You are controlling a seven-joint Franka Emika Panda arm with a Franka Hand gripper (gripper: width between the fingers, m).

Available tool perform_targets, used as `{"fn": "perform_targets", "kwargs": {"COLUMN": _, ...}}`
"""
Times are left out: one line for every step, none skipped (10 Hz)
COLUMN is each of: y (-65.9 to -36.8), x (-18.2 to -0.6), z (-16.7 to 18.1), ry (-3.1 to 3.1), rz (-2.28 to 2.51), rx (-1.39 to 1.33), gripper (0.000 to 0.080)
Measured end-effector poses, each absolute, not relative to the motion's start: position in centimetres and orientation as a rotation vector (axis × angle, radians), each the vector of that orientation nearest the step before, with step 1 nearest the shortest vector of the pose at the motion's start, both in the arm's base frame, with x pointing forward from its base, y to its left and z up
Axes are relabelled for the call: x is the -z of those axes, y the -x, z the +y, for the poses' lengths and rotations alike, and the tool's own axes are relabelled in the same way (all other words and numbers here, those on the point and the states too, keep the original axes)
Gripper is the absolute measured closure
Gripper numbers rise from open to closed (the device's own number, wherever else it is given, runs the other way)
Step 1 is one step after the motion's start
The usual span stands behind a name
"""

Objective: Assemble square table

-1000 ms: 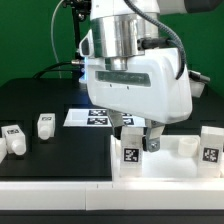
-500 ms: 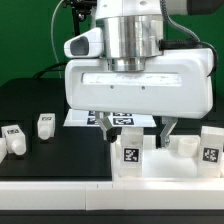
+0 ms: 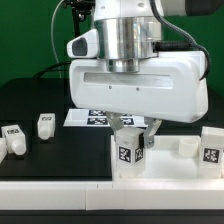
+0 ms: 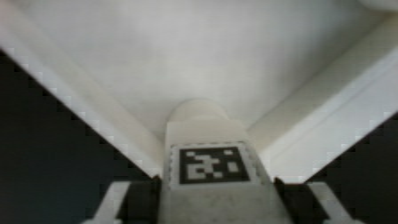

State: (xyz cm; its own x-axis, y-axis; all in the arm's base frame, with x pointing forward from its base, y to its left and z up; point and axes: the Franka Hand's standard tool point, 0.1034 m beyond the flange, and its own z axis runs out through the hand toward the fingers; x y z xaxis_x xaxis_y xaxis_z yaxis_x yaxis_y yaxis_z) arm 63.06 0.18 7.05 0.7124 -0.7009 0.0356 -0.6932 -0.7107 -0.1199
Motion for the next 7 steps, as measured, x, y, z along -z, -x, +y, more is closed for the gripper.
{"fn": "perform_targets", "kwargs": {"y": -63.07, "x": -7.06, "z": 0.19, "ry": 2.778, "rz": 1.233, "rx": 0.115, "gripper": 0.0512}}
{"fn": "perform_targets", "kwargs": {"y": -63.10, "x": -7.04, "z": 0.36, "ry": 2.671, "rz": 1.444, "rx": 0.097, "gripper": 0.0512}}
{"fn": "perform_targets", "kwargs": {"y": -63.10, "x": -7.03, "z": 0.75, "ry": 2.548, "rz": 1.655, "rx": 0.063, "gripper": 0.0512}}
{"fn": "perform_targets", "kwargs": {"y": -63.28, "x": -7.15, "z": 0.96, "ry": 2.409, "rz": 1.852, "rx": 0.038, "gripper": 0.0512}}
{"fn": "perform_targets", "kwargs": {"y": -63.49, "x": -7.30, "z": 1.06, "ry": 2.269, "rz": 2.019, "rx": 0.021, "gripper": 0.0512}}
{"fn": "perform_targets", "kwargs": {"y": -63.69, "x": -7.43, "z": 1.09, "ry": 2.075, "rz": 2.201, "rx": 0.007, "gripper": 0.0512}}
{"fn": "perform_targets", "kwargs": {"y": -63.88, "x": -7.49, "z": 0.97, "ry": 1.874, "rz": 2.354, "rx": 0.000, "gripper": 0.0512}}
